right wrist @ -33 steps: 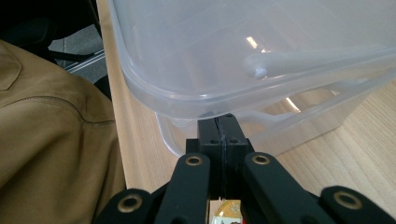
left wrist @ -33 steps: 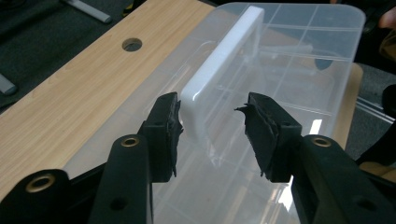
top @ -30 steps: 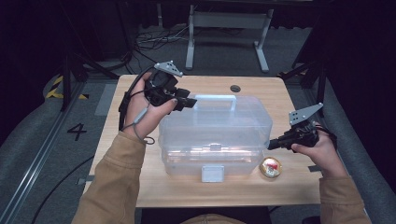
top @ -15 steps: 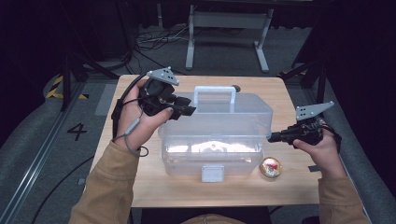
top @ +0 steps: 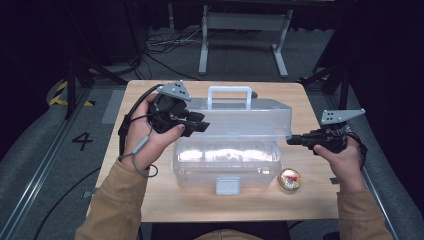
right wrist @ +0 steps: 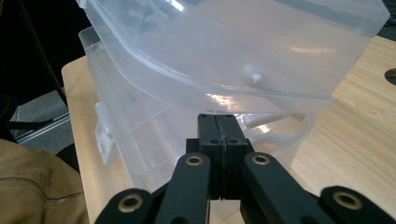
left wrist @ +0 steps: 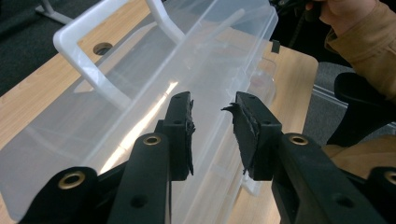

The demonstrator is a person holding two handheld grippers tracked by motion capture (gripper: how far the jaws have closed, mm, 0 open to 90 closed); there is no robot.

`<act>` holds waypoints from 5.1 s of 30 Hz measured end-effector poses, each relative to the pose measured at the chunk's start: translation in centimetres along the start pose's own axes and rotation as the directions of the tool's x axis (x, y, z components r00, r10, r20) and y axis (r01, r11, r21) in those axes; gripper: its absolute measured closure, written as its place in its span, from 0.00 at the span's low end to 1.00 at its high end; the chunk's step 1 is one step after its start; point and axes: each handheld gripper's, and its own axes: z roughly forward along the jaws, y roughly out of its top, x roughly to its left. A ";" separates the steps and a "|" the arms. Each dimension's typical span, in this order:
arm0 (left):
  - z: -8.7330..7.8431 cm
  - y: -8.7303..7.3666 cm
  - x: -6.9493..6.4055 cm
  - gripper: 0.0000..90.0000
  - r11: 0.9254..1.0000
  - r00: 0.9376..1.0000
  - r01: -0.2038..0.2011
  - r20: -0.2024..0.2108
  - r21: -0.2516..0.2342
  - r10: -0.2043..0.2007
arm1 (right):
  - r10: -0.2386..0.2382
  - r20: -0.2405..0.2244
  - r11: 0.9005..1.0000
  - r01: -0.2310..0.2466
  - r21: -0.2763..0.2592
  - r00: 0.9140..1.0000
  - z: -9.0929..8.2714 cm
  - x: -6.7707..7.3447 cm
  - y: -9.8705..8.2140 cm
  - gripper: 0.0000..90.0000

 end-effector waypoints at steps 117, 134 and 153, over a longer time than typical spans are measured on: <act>2.1 -8.3 3.9 0.98 0.973 0.966 0.163 -0.177 -0.162 -0.191 | 0.041 0.372 0.994 0.000 -0.108 0.927 2.4 2.5 -0.1 0.66; 2.1 -8.2 3.8 0.97 0.974 0.969 0.157 -0.166 -0.166 -0.185 | 0.007 0.461 0.972 0.102 -0.212 0.887 4.2 2.4 0.9 0.62; 2.3 -8.2 3.8 0.93 0.975 0.971 0.158 -0.154 -0.154 -0.182 | 0.078 0.498 0.960 0.069 -0.270 0.863 4.5 2.6 2.2 0.56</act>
